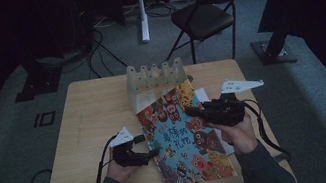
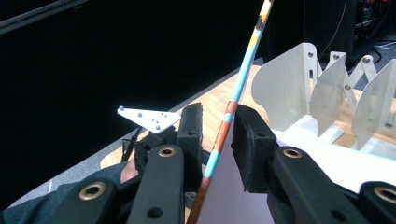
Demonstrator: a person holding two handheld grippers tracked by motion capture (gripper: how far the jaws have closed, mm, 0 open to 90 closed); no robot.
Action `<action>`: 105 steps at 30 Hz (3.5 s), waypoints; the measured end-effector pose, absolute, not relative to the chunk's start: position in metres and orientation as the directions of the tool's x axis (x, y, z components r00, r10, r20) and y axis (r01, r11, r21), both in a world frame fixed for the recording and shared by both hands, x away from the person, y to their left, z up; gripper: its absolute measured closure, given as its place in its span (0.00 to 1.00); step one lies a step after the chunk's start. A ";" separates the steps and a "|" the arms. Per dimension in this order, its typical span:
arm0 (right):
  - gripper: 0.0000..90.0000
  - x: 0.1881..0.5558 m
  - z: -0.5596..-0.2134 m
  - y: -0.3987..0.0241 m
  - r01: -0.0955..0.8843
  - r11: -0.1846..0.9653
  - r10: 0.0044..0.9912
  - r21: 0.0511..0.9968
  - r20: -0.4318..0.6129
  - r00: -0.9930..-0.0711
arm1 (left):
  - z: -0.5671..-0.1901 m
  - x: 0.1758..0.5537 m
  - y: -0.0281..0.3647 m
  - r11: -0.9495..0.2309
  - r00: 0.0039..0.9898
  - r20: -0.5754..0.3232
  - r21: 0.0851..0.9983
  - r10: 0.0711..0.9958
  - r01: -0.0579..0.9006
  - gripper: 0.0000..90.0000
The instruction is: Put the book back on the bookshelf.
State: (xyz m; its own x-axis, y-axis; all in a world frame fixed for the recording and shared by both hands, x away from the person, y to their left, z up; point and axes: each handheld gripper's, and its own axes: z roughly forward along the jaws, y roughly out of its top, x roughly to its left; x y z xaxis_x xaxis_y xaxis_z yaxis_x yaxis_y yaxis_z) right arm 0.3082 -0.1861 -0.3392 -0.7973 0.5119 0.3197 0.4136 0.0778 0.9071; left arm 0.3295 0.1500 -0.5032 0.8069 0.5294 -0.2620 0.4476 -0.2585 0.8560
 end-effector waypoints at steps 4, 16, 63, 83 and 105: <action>0.82 0.309 -0.340 -0.186 0.417 0.071 0.509 0.906 0.326 -0.796 | -0.506 0.333 0.150 -0.240 0.804 -0.304 0.848 0.510 0.473 0.16; 0.81 0.311 -0.342 -0.188 0.423 0.056 0.500 0.904 0.341 -0.796 | -0.511 0.343 0.146 -0.189 0.801 -0.401 0.832 0.445 0.521 0.14; 0.44 0.331 -0.372 -0.221 0.458 0.203 0.766 0.865 0.151 -0.625 | -0.467 0.337 0.180 -0.012 0.788 -0.334 0.918 0.517 0.397 0.68; 0.32 0.333 -0.393 -0.208 0.371 0.318 0.782 0.872 -0.020 -0.623 | -0.439 0.332 0.191 -0.032 0.798 -0.232 0.954 0.557 0.300 0.85; 0.20 0.330 -0.403 -0.200 0.281 0.336 0.792 0.899 -0.108 -0.601 | -0.436 0.324 0.193 -0.068 0.818 -0.133 0.976 0.559 0.205 0.89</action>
State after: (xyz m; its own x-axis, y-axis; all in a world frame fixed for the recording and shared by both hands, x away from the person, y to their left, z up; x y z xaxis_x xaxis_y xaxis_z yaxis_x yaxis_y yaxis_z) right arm 0.3299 -0.2002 -0.4031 -0.6006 0.7922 -0.1084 0.2808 0.3359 0.8991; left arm 0.3242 0.1929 -0.4359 0.8185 0.5590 -0.1329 0.2048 -0.0677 0.9765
